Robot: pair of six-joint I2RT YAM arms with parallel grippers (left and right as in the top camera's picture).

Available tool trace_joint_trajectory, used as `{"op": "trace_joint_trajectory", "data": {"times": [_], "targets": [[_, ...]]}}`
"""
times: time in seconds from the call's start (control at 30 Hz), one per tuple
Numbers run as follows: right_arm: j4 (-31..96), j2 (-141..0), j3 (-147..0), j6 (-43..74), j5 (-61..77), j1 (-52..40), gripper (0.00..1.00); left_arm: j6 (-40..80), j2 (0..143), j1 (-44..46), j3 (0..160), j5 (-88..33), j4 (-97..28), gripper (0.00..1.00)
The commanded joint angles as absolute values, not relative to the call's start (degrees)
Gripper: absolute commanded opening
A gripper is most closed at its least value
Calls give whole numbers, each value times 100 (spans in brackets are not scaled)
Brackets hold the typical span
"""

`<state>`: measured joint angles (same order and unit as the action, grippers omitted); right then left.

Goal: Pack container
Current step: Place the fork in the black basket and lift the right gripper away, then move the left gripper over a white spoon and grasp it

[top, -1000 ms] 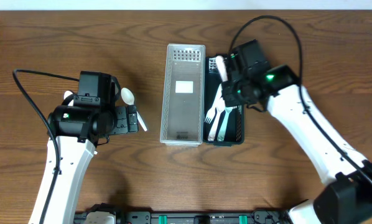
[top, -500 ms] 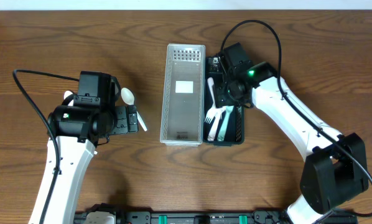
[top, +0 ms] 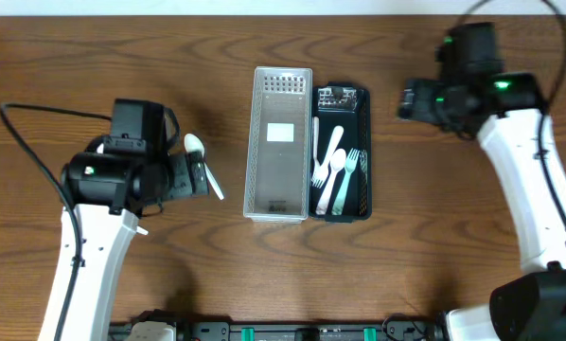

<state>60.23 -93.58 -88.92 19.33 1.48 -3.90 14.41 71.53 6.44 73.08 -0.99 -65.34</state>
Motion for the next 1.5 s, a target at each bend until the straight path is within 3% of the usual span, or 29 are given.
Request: {"op": "trace_joint_trajectory", "data": {"times": [0.0, 0.57, 0.77, 1.47], "targets": [[6204, -9445, -8805, 1951, 174, -56, 87, 2008, 7417, 655, 7537, -108, -6440, 98], [6121, -9570, -7581, 1404, 172, 143, 93, 2545, 10689, 587, 7979, -165, -5365, 98], [6082, -9570, -7446, 1404, 172, 143, 93, 2539, 11100, 416, 7979, -856, -5009, 98], [6005, -9570, -7446, 1404, 172, 143, 93, 2539, 11854, 351, 7975, -838, -4762, 98]]}}
